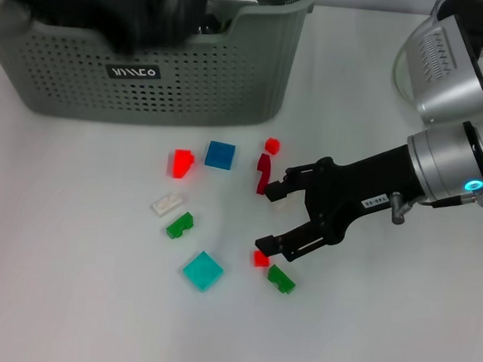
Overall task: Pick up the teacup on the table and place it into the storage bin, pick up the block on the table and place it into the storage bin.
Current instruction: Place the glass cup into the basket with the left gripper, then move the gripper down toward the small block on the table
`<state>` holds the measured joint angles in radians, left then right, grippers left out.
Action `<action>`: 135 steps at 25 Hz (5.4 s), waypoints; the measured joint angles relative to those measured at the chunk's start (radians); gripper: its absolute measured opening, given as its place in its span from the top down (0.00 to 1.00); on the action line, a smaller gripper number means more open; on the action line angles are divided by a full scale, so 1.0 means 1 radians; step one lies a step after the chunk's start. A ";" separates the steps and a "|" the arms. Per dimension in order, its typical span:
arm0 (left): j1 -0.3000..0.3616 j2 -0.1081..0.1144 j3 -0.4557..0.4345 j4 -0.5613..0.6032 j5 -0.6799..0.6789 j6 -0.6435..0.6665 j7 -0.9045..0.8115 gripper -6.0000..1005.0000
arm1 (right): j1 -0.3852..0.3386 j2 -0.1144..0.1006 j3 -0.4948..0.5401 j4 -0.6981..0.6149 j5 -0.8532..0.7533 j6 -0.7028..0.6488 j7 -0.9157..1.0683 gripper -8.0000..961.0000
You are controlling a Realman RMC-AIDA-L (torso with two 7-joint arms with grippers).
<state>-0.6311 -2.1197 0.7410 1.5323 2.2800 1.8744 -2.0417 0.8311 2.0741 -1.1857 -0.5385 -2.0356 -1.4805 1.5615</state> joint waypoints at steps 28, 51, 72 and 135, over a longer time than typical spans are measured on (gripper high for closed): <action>-0.364 0.130 0.097 -0.841 0.367 -0.967 -0.104 0.94 | -0.016 -0.004 0.038 0.005 0.002 0.032 0.012 0.02; -0.344 0.117 0.093 -0.875 0.395 -0.989 -0.127 0.69 | -0.017 0.001 0.028 0.005 -0.002 0.035 -0.002 0.02; -0.064 0.118 -0.053 -0.357 -0.283 -0.062 0.058 0.15 | -0.018 -0.052 0.035 -0.002 -0.002 -0.014 0.010 0.02; 0.164 0.058 -0.019 -0.733 -0.124 -0.196 0.781 0.15 | 0.219 0.040 -0.436 -0.032 -0.234 0.350 0.761 0.03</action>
<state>-0.4668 -2.0613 0.7223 0.7992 2.1563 1.6781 -1.2606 1.0503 2.1138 -1.6212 -0.5700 -2.2691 -1.1305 2.3224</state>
